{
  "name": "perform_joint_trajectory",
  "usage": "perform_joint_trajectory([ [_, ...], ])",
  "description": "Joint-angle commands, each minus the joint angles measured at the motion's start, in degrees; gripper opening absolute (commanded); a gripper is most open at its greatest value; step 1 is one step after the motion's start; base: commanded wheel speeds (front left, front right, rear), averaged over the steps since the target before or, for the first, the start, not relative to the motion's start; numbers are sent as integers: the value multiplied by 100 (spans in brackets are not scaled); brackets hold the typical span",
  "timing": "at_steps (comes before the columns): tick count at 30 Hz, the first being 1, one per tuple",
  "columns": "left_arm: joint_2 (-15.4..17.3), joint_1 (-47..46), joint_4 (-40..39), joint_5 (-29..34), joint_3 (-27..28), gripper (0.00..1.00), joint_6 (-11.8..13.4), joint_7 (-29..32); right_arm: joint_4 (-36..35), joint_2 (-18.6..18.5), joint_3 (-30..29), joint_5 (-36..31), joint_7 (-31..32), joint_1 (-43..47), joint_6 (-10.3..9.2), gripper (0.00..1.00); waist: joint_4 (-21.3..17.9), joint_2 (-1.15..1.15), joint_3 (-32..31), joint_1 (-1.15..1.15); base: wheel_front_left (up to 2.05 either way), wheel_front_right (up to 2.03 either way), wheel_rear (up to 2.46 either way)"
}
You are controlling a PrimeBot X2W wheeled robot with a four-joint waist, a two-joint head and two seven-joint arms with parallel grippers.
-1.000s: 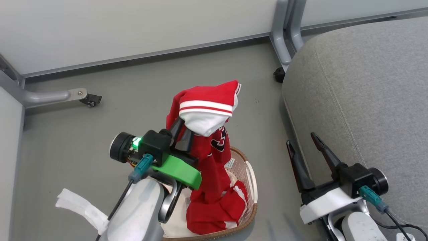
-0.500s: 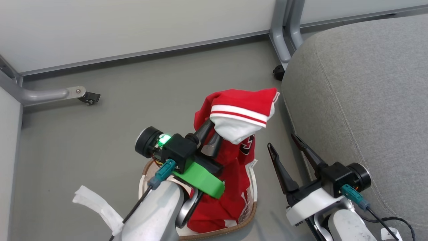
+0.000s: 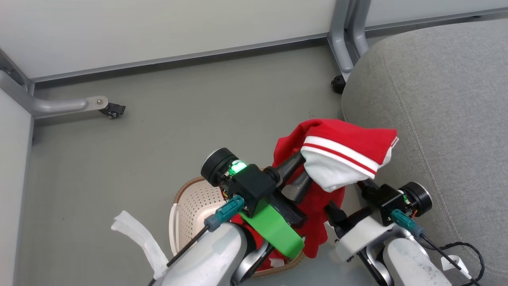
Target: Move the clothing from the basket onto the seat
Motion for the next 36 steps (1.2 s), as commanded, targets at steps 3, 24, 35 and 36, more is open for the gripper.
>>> perform_joint_trajectory([
  [3,60,-112,-195,-133,-93,0,-38,94,143,-38,94,43,-11,-95,-8,100,43,0,52,0,0,0,0],
  [24,237,-122,-137,-227,-235,0,34,218,433,-204,623,605,-11,-130,-8,0,136,0,142,0,0,0,0],
  [35,237,-107,26,-218,-231,100,150,117,400,-246,664,704,-11,-34,-8,0,111,0,117,0,0,0,0],
  [36,238,-112,39,-215,-231,100,161,95,394,-249,664,707,-11,-26,-8,0,112,0,113,0,0,0,0],
])
